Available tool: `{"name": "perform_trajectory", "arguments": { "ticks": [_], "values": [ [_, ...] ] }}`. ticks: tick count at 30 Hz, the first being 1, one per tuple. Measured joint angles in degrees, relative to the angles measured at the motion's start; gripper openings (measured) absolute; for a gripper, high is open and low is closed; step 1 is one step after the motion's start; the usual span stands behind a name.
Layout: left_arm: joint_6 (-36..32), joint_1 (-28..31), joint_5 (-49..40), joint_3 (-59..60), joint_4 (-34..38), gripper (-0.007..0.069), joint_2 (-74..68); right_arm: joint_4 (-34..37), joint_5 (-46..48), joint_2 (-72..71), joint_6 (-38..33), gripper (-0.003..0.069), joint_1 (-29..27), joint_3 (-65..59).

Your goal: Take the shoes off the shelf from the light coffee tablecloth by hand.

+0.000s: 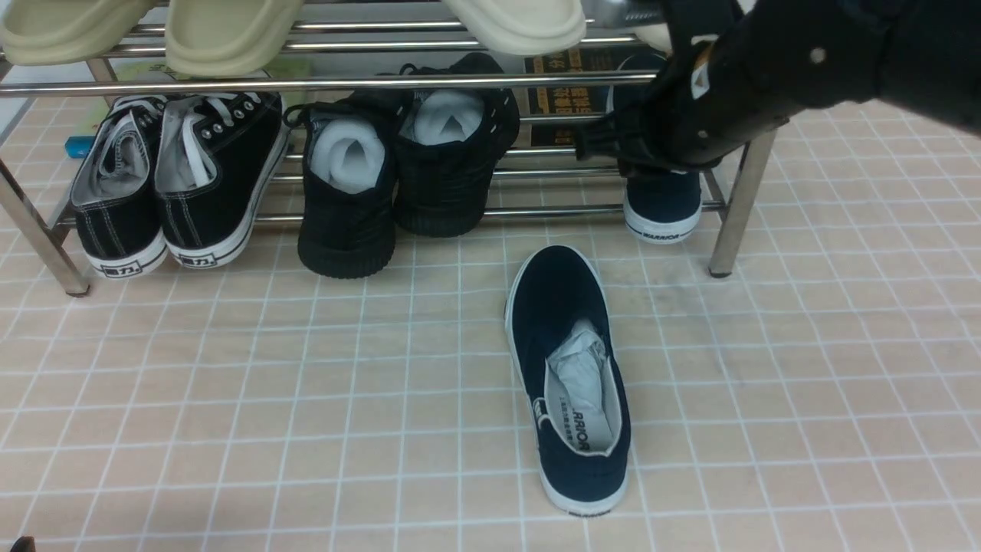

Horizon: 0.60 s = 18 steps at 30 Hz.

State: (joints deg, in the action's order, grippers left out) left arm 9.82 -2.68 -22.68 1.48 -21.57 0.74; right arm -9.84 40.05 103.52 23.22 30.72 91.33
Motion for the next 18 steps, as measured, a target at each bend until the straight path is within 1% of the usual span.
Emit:
{"name": "perform_trajectory", "arguments": {
  "ticks": [4, 8, 11, 14, 18],
  "values": [
    [0.0, 0.0, 0.0, 0.0, 0.0, 0.0239, 0.0, -4.83, -4.34, 3.25, 0.6, 0.0335, -0.05, 0.06],
    [0.0, 0.0, 0.0, 0.0, 0.0, 0.0239, 0.0, -9.51, -6.39, 4.72, 4.74, 0.0407, -0.05, 0.06],
    [0.0, 0.0, 0.0, 0.0, 0.0, 0.0239, 0.0, -13.47, -7.79, 4.95, 7.88, 0.0424, -0.05, 0.06],
    [0.0, 0.0, 0.0, 0.0, 0.0, 0.0239, 0.0, -18.55, -9.1, 5.09, 12.93, 0.043, -0.05, 0.2],
    [0.0, 0.0, 0.0, 0.0, 0.0, 0.0239, 0.0, -23.44, -9.35, 6.38, 18.88, 0.043, -0.05, 0.22]
  ]
}}
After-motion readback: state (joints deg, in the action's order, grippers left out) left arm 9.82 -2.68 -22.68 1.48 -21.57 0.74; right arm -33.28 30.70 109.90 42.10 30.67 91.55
